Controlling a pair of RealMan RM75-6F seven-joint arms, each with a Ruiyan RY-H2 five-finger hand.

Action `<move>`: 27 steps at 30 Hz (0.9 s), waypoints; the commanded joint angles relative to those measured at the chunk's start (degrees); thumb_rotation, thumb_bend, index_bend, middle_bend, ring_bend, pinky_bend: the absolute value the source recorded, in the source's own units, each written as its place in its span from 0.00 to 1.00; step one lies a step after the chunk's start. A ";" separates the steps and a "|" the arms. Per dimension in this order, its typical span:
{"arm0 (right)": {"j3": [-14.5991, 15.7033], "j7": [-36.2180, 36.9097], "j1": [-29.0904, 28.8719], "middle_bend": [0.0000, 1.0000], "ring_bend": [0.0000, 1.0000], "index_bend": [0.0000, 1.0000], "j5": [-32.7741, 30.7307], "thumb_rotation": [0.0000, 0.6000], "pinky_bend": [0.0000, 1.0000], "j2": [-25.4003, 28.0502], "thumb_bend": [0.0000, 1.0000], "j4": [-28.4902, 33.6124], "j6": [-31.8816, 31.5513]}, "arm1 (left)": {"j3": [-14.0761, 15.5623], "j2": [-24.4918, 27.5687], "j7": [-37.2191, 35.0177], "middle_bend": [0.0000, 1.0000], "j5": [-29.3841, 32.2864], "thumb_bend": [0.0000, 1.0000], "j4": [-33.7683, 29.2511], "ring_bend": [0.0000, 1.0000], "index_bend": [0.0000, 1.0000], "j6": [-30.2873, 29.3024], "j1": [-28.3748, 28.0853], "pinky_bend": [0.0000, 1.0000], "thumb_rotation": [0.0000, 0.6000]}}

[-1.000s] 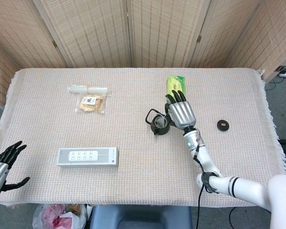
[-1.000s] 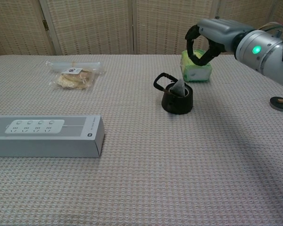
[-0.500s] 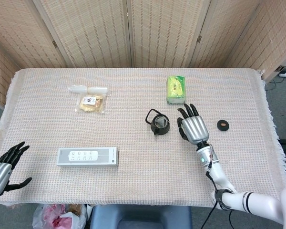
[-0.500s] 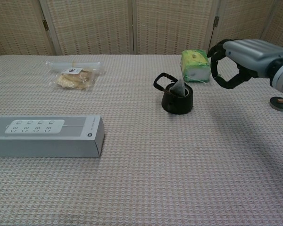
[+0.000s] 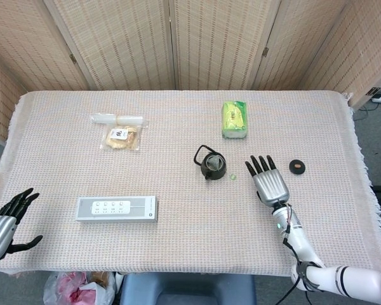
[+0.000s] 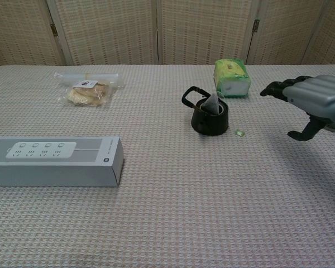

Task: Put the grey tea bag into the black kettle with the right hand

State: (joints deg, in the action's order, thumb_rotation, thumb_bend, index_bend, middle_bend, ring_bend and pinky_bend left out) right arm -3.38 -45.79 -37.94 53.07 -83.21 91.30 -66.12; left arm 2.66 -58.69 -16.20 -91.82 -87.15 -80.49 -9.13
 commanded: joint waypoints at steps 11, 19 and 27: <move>-4.63 11.17 -0.97 0.01 0.49 0.02 -0.50 1.00 0.60 25.20 0.62 23.71 8.06 | 0.15 -0.11 0.83 0.00 -1.32 0.27 -0.40 0.00 0.00 -1.14 0.18 0.18 1.00; -7.46 13.61 -12.14 0.09 0.80 0.03 -19.06 1.00 0.94 37.84 0.71 28.49 25.00 | 0.26 -0.40 2.04 0.00 -1.83 0.27 -0.92 0.00 0.00 -1.22 0.11 0.18 1.00; -2.73 15.60 -23.52 0.10 0.82 0.04 -31.84 1.00 0.97 35.91 0.72 20.73 36.90 | 0.20 -0.42 2.25 0.00 -1.80 0.27 -1.05 0.00 0.00 -0.96 -0.12 0.18 1.00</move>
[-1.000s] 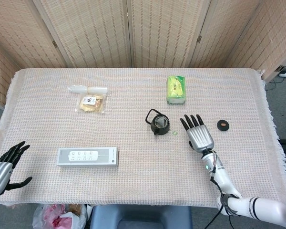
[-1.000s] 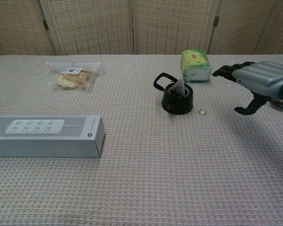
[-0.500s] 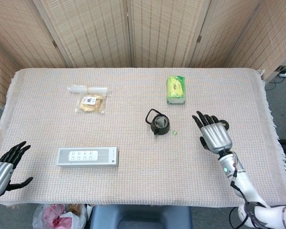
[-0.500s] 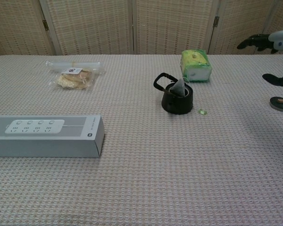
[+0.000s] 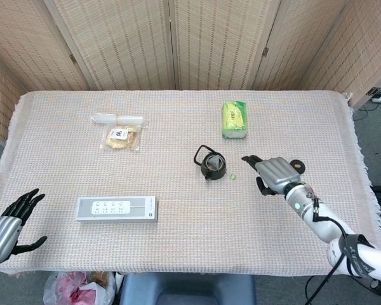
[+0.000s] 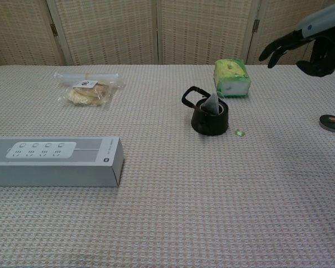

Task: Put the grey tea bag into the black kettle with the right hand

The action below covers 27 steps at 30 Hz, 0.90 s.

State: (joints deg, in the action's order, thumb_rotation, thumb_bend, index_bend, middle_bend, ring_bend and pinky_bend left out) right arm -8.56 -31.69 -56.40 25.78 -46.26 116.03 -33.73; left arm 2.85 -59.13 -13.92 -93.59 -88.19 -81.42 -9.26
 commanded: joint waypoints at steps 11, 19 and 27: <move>11.02 3.02 -16.10 0.09 0.82 0.06 -10.96 1.00 0.97 -12.32 0.71 -15.20 6.53 | 0.38 0.36 -1.43 0.00 -0.40 0.27 0.33 0.00 0.00 -0.52 0.28 0.18 1.00; 13.81 5.17 -19.52 0.09 0.82 0.06 -11.08 1.00 0.97 -16.25 0.70 -17.87 5.59 | 0.46 0.52 -2.18 0.00 -0.58 0.27 0.66 0.00 0.00 -1.09 0.53 0.18 1.00; 15.09 8.05 -21.27 0.09 0.82 0.06 -9.99 1.00 0.97 -18.94 0.70 -20.80 6.24 | 0.45 0.61 -2.96 0.00 -0.50 0.27 0.95 0.00 0.00 -0.71 0.30 0.18 1.00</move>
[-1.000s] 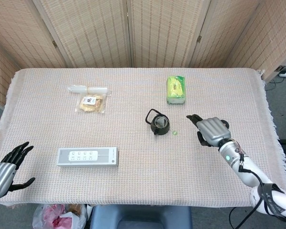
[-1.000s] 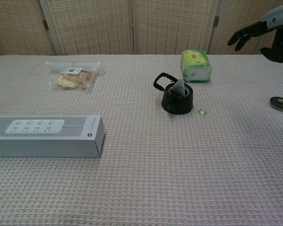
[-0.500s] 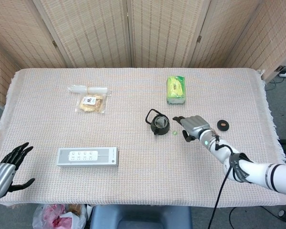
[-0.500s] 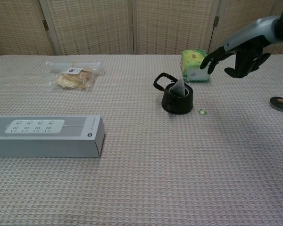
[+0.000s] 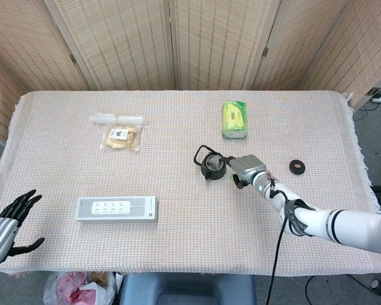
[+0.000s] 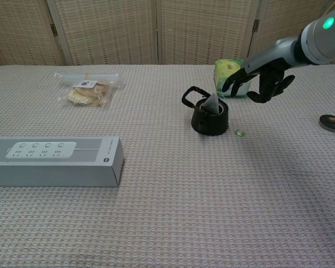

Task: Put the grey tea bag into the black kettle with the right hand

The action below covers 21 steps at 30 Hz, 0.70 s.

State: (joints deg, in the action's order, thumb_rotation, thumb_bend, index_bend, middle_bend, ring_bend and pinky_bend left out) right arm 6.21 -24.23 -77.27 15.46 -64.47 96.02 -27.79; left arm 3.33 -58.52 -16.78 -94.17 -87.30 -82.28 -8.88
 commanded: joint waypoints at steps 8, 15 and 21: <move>1.30 3.33 -1.63 0.09 0.82 0.06 1.45 1.00 0.98 -4.02 0.70 -5.01 1.19 | -0.31 0.11 -1.01 0.00 0.87 0.27 0.40 0.00 0.00 0.85 -0.40 0.18 1.00; 1.85 5.36 -2.53 0.09 0.82 0.06 2.71 1.00 0.98 -6.78 0.70 -8.26 2.48 | -0.27 0.07 -1.39 0.00 0.78 0.27 0.63 0.00 0.00 1.31 -0.69 0.18 1.00; 2.79 6.86 -3.71 0.09 0.82 0.06 2.92 1.00 0.98 -9.05 0.70 -10.68 3.29 | -0.21 0.23 -2.36 0.00 0.72 0.27 0.95 0.00 0.00 1.20 -0.68 0.18 1.00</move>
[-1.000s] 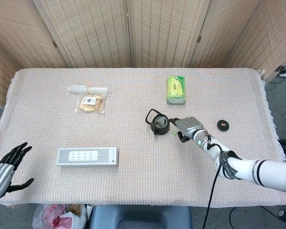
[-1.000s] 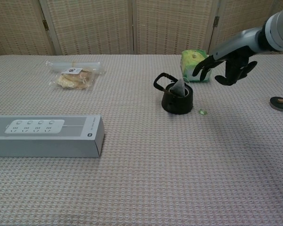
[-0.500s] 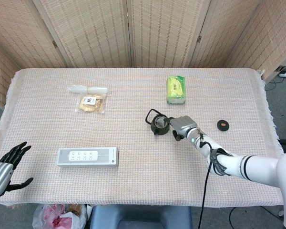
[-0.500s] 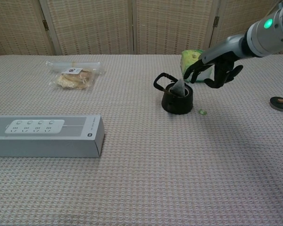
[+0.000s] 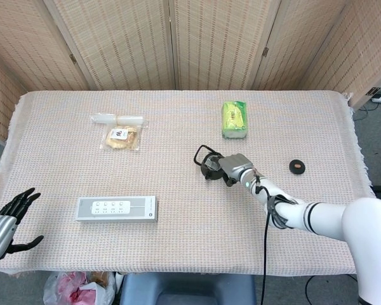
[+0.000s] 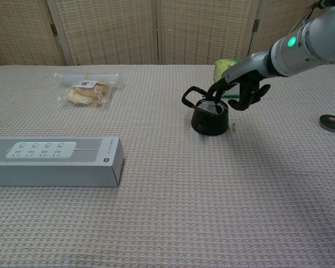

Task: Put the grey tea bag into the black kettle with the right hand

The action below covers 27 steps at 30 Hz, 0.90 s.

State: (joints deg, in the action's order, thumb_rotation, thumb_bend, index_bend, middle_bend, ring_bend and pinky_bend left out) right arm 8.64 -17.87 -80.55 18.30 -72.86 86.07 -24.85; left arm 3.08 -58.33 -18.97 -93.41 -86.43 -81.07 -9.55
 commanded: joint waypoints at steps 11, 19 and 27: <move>2.54 2.56 -2.28 0.09 0.82 0.08 0.28 1.00 0.98 -4.84 0.69 -5.55 2.31 | 0.05 0.14 -0.95 0.00 0.09 0.27 0.38 0.00 0.00 0.07 -0.03 0.18 1.00; 4.15 4.37 -3.68 0.09 0.82 0.08 0.32 1.00 0.98 -7.36 0.69 -8.69 4.10 | -0.05 0.19 -1.55 0.00 0.34 0.27 0.64 0.00 0.00 0.41 -0.24 0.18 1.00; 6.54 5.91 -5.24 0.09 0.82 0.09 0.08 1.00 0.98 -8.77 0.68 -10.19 5.09 | -0.02 0.25 -1.96 0.00 0.33 0.27 0.76 0.00 0.00 0.26 -0.17 0.18 1.00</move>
State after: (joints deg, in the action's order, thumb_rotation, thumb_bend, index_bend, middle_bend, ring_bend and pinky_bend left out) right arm 15.09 -12.03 -85.70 18.40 -81.55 75.91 -19.80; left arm 3.06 -58.07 -20.92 -93.09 -85.67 -80.81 -9.72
